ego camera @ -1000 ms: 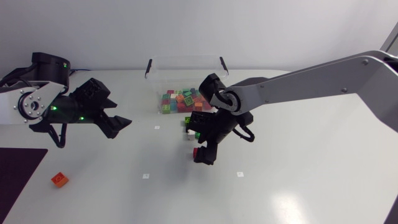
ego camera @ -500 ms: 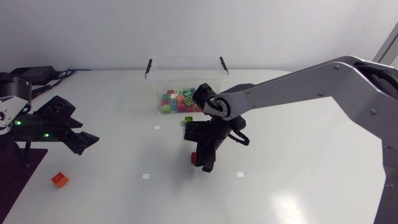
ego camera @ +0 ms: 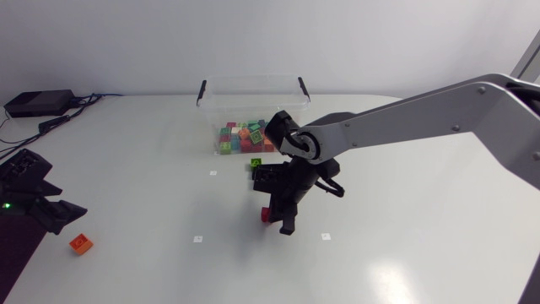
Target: Place the duplo bricks in the container
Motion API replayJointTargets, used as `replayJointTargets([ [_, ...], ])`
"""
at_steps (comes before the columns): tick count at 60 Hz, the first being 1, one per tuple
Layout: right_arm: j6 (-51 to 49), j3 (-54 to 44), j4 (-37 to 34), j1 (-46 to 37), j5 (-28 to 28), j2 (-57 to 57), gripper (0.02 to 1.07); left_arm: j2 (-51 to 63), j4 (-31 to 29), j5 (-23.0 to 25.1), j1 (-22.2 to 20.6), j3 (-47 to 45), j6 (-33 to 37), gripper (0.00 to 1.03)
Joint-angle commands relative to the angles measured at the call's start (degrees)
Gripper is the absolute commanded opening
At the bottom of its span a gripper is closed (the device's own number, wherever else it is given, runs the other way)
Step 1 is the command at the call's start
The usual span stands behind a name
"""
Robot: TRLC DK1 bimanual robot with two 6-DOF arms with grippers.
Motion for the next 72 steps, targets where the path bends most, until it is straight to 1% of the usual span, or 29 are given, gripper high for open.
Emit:
replayJointTargets([
  [1,-2.3,-2.7,0.7,-0.2,0.3,-2.7,0.18,-0.5,-1.6,0.2,3.0,-1.2,4.2,0.98],
  [7,-3.0,-4.7,1.2,-0.5,0.2,-4.9,0.18,0.6,-1.9,-1.3,5.2,-1.3,6.8,0.98],
  [14,-4.1,-6.9,2.0,-1.5,-0.3,-7.4,0.18,1.9,-5.6,-2.5,6.3,-1.4,11.8,0.98],
  [21,-4.3,-8.3,2.8,-3.1,-1.9,-10.7,0.18,2.1,-9.1,-4.3,6.2,-2.3,16.3,0.98],
  [25,-4.3,-9.0,3.3,-3.8,-2.9,-12.6,0.18,3.4,-9.2,-6.2,5.8,-3.0,17.2,0.98],
  [32,-4.3,-9.5,3.5,-5.5,-4.5,-15.6,0.18,6.3,-9.2,-7.6,4.8,-3.1,17.7,0.98],
  [37,-4.3,-9.9,3.5,-6.4,-5.5,-17.3,0.18,8.6,-7.7,-8.3,4.2,-2.7,17.8,0.98],
  [45,-4.4,-10.8,3.3,-7.8,-6.9,-19.9,0.18,11.1,-5.3,-8.3,2.2,-2.1,17.2,0.98],
  [51,-4.4,-11.5,3.1,-8.9,-7.6,-21.9,0.18,15.2,-1.7,-9.4,0.8,-1.7,15.7,0.98],
  [63,-4.5,-11.9,1.9,-10.3,-8.5,-25.3,0.18,20.0,1.5,-10.3,0.3,-0.3,15.0,0.98],
  [65,-4.5,-11.9,1.8,-10.4,-8.5,-25.7,0.18,20.4,1.5,-10.3,0.3,-0.2,15.0,0.95],
  [68,-4.5,-11.9,1.7,-10.6,-8.5,-26.4,0.18,20.9,1.5,-10.3,0.2,-0.2,15.0,0.88],
  [70,-4.4,-11.7,1.5,-10.7,-8.5,-26.8,0.18,21.1,1.6,-10.5,0.1,-0.2,15.0,0.8],
  [72,-4.4,-11.6,1.2,-10.8,-8.6,-27.2,0.18,21.1,1.6,-10.6,-0.1,-0.2,14.5,0.67],
])
